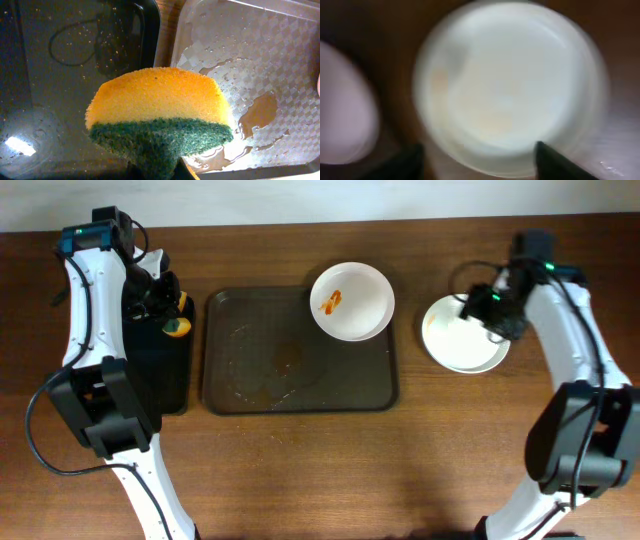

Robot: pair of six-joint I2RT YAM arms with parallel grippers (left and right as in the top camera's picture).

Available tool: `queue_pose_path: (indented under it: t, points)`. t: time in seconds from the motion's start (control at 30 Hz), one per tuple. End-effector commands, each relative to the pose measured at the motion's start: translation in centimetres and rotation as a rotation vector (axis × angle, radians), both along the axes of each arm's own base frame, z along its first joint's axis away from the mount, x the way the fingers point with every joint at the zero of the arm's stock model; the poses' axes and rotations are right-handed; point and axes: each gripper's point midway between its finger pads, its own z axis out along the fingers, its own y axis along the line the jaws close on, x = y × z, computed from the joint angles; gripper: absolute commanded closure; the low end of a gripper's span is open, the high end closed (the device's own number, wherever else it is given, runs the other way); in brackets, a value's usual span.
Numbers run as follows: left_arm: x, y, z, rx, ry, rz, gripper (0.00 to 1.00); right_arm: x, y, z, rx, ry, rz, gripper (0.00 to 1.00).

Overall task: Clean dirty plates on tray and stack at the side
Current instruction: 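Grasp the last plate with the right gripper and drag it to tray center, then hold the plate rim with the right gripper and scrub it with the sponge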

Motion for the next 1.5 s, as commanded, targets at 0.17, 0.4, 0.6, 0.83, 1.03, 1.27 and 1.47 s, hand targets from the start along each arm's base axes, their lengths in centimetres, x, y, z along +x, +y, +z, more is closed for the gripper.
queue_pose_path:
  t: [0.17, 0.4, 0.6, 0.83, 1.03, 1.27, 1.47]
  points:
    - [0.3, 0.0, 0.6, 0.002, -0.016, 0.006, 1.00, 1.6, 15.5, -4.6, -0.030, -0.023, -0.039, 0.61]
    - [0.3, 0.0, 0.6, 0.002, -0.017, 0.006, 1.00, 1.0, 16.2, -9.0, -0.055, 0.053, -0.090, 0.68]
    - [0.4, 0.1, 0.6, 0.003, -0.021, 0.006, 1.00, -1.1, 20.4, -10.2, -0.017, 0.111, 0.118, 0.94]
    - [0.4, 0.0, 0.6, 0.003, -0.021, 0.006, 1.00, -3.7, 23.0, -7.8, -0.033, 0.165, 0.337, 0.61]
    - [0.8, -4.2, 0.6, 0.010, -0.041, -0.144, 0.99, -0.5, 20.9, -4.4, -0.012, 0.106, 0.369, 0.39]
    - [-0.2, -11.8, -1.2, 0.004, 0.009, -0.328, 0.99, -0.8, 20.3, -8.8, 0.016, 0.198, 0.373, 0.52]
    - [-2.2, -16.7, -5.5, -0.004, 0.127, -0.435, 1.00, -1.0, 21.8, -10.0, 0.093, 0.220, 0.375, 0.80]
